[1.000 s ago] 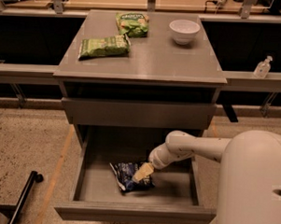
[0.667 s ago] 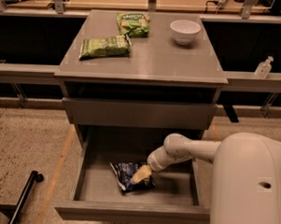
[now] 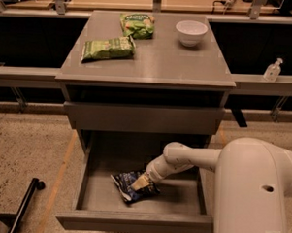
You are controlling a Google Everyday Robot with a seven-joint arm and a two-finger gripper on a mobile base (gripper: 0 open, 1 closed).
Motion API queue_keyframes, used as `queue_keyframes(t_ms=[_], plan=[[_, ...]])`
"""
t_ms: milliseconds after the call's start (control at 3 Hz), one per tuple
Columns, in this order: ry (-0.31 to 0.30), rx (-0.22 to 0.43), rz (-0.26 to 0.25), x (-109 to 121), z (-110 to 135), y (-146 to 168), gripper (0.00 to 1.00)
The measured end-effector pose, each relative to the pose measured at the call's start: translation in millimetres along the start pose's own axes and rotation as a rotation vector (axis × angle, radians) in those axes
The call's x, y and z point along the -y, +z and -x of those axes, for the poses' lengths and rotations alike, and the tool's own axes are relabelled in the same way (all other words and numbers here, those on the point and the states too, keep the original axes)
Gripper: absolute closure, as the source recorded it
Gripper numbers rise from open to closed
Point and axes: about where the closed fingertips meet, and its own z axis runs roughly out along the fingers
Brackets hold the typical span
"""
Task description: Pick blue chip bag from middle drawer and place on counter
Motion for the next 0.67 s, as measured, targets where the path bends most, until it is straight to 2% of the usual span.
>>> queue_keyframes(t_ms=[333, 667], plan=[[0.0, 0.0, 0.0, -1.0, 1.6, -2.7, 0.72], [0.0, 0.0, 0.0, -1.1, 1.7, -2.8, 0.96]])
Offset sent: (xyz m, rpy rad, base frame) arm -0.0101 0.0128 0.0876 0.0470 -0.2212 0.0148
